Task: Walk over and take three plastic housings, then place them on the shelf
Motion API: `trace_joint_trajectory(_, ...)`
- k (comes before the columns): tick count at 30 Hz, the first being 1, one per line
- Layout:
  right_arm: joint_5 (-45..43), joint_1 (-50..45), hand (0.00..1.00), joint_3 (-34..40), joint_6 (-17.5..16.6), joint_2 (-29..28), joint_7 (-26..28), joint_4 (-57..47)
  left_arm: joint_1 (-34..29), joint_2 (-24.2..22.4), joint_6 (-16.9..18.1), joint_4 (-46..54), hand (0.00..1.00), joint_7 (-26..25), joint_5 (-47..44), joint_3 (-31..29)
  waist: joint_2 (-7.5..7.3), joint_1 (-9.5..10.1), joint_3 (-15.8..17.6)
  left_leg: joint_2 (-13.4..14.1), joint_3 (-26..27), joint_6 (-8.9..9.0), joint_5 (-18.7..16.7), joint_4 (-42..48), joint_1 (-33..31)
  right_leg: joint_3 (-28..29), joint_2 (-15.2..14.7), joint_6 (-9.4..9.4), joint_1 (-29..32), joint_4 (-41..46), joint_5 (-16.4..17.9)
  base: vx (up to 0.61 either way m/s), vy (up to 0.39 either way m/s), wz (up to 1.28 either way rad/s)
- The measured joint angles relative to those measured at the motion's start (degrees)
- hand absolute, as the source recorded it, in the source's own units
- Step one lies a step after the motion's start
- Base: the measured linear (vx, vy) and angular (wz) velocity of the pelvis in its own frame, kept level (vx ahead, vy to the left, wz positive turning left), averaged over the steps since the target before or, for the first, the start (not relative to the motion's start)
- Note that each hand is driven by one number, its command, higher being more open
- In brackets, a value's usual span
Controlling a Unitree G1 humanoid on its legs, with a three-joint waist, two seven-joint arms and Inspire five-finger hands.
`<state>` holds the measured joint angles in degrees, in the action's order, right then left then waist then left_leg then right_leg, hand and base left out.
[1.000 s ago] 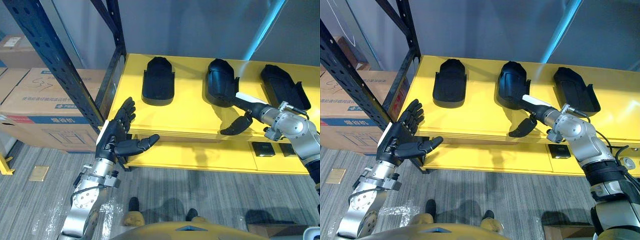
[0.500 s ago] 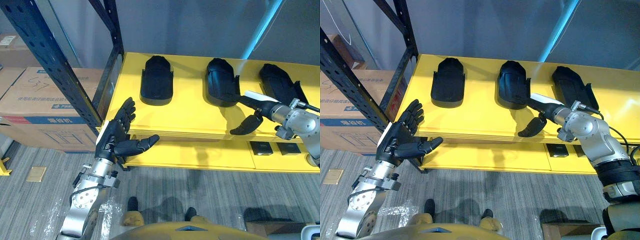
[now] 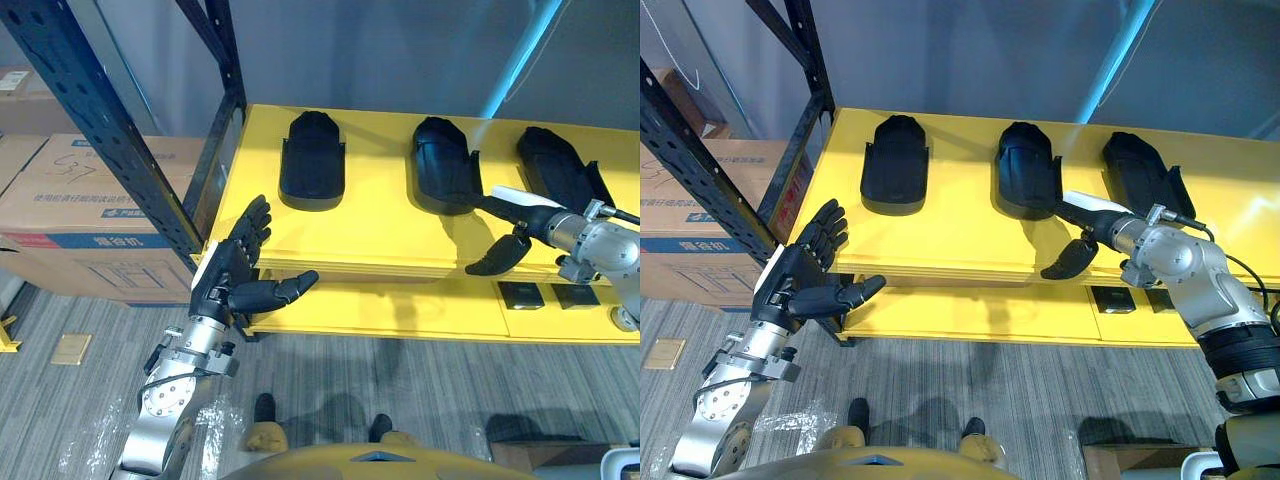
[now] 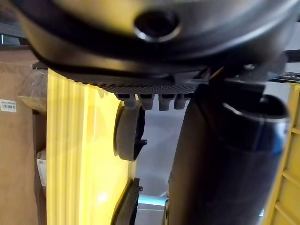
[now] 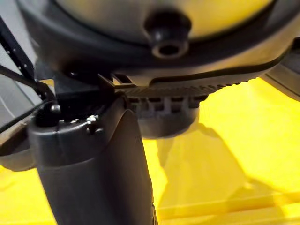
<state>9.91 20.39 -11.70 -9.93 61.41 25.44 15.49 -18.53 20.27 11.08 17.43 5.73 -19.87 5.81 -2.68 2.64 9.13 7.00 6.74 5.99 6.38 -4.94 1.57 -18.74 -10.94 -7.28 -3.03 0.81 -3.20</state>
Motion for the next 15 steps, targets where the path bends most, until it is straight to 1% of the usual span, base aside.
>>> trace_joint_trajectory(5, 5.6, 0.1, 1.00, 0.0, -4.2, 0.0, -8.0, -0.8, 0.0, 0.0, 0.0, 0.0, 1.00, -0.3, 0.0, 0.0, 0.00, 0.16, 0.0, 0.0, 0.0, -0.03, -0.1, -0.1, 0.0, 0.0, 0.0, -0.01, 0.0, 0.0, 0.0, 0.00, 0.000, 0.00)
trace_joint_trajectory(6, 5.6, 0.1, 1.00, 0.0, -4.6, 0.0, -8.7, -0.8, 0.0, 0.0, 0.0, 0.0, 1.00, -0.3, 0.0, 0.0, 0.00, 0.17, 0.0, 0.0, 0.0, -0.03, -0.1, -0.1, -0.1, 0.0, 0.0, -0.01, 0.0, 0.0, 0.0, 0.00, 0.000, 0.00)
trace_joint_trajectory(8, 5.6, 0.1, 1.00, 0.0, -5.6, 0.0, -12.2, -1.5, 0.0, 0.0, 0.0, 0.0, 1.00, -0.4, 0.0, 0.1, 0.00, 0.18, 0.0, 0.0, 0.0, -0.02, -0.1, 0.0, -0.1, 0.0, 0.0, 0.00, 0.0, 0.0, 0.0, 0.00, 0.000, 0.00)
trace_joint_trajectory(10, 5.6, 0.2, 1.00, 0.0, -6.0, 0.0, -13.7, -2.1, 0.0, 0.0, 0.0, -0.1, 1.00, -0.5, 0.0, 0.1, 0.00, 0.18, 0.0, 0.0, -0.1, -0.02, -0.1, 0.0, -0.1, -0.1, 0.0, 0.00, 0.0, -0.1, 0.0, 0.00, 0.000, 0.00)
trace_joint_trajectory(11, 5.6, 0.7, 1.00, 0.0, -6.8, 0.0, -15.2, -2.5, 0.0, 0.0, 0.0, -0.1, 1.00, -0.6, 0.0, 0.1, 0.00, 0.18, 0.0, 0.0, -0.1, -0.02, -0.1, 0.0, -0.1, -0.1, 0.0, -0.01, 0.0, -0.1, 0.0, 0.00, 0.000, 0.00)
trace_joint_trajectory(15, 5.5, 1.3, 1.00, 1.1, -8.0, -0.2, -14.8, -3.3, 0.0, 0.0, 0.0, -0.3, 1.00, -0.6, 0.0, 0.1, 0.01, 0.21, 0.0, 0.0, -0.1, -0.02, -0.1, -0.1, -0.1, -0.1, 0.0, 0.00, 0.0, -0.1, 0.0, 0.00, 0.000, 0.00)
